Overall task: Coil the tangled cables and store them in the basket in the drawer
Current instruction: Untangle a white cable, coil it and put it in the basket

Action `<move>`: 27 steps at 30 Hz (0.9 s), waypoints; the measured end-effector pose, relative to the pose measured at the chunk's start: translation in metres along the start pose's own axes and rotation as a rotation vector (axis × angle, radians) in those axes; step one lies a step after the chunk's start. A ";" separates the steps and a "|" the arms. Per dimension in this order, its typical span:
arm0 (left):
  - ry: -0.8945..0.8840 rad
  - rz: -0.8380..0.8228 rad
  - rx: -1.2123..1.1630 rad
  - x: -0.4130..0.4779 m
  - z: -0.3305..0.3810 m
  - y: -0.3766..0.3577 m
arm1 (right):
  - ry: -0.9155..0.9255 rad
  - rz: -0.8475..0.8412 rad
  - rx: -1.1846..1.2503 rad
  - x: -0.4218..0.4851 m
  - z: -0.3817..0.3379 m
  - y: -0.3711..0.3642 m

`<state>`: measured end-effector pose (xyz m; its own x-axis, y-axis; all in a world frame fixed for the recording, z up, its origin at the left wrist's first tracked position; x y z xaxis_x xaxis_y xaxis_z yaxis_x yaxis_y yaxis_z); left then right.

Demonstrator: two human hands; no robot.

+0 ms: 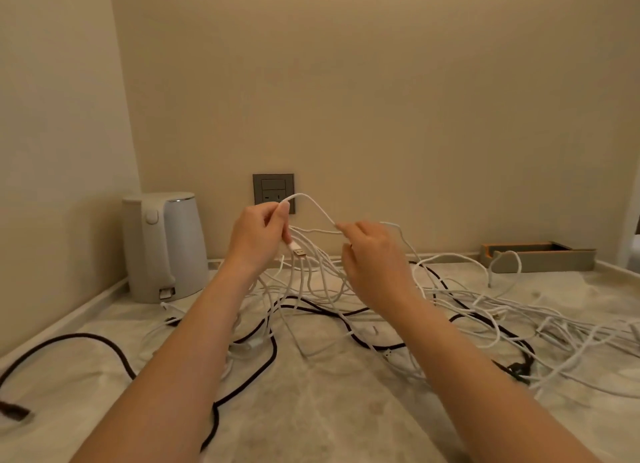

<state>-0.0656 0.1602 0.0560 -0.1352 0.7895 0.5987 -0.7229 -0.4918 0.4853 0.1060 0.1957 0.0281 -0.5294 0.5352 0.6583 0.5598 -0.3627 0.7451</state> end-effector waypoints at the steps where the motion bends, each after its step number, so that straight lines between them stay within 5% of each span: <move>1: 0.004 0.022 -0.036 0.004 -0.001 0.003 | 0.026 0.022 -0.061 0.002 -0.005 -0.001; 5: 0.016 -0.019 0.081 0.034 0.020 0.021 | 0.119 0.060 -0.186 0.022 -0.013 0.001; 11: 0.147 0.084 -0.301 0.056 0.041 0.029 | 0.066 -0.140 0.295 0.067 -0.027 0.025; 16: 0.172 -0.037 -0.446 0.045 0.039 0.017 | 0.106 -0.115 0.168 0.067 -0.026 0.017; 27: 0.271 -0.002 -0.175 0.003 0.002 -0.006 | -0.320 -0.072 1.152 0.045 -0.008 -0.013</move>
<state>-0.0598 0.1647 0.0559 -0.2925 0.8710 0.3947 -0.8256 -0.4383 0.3553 0.0697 0.2182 0.0492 -0.4915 0.7510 0.4410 0.8638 0.4847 0.1373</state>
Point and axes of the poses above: each hand's wrist, its own x-axis towards the middle knuckle, its own y-axis out of the back of the hand, z = x × y, the point moved 2 cm from there along x, towards the middle knuckle, and after that the axes turned 13 degrees about -z, right-handed, at the moved point
